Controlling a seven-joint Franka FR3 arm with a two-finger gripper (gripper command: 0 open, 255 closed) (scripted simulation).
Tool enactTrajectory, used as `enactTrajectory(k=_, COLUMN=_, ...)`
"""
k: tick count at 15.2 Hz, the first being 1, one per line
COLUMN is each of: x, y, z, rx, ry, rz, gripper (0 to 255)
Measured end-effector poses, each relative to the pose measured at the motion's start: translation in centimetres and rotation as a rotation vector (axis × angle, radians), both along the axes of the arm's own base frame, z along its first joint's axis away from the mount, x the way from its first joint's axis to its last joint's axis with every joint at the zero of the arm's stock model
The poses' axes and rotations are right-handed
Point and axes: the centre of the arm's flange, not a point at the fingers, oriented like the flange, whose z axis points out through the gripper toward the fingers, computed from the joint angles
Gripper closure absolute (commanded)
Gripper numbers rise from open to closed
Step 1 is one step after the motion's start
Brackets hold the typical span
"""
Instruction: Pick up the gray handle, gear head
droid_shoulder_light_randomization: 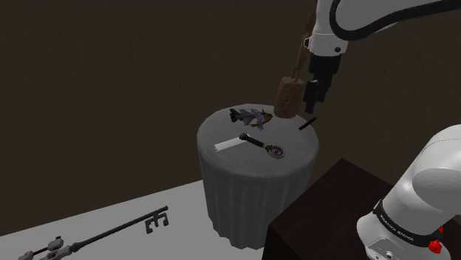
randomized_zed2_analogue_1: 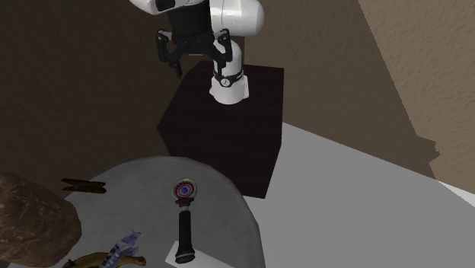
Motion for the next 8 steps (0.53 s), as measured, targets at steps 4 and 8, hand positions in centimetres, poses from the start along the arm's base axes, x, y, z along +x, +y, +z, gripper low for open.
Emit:
enactTrajectory(k=4, x=2.4, y=-0.6, z=-4.4, rx=-0.006, ry=-0.028, rz=0.023, gripper=0)
enactTrajectory(k=8, x=5.2, y=-1.1, z=-8.6, rx=-0.012, ry=-0.056, rz=0.047, gripper=0)
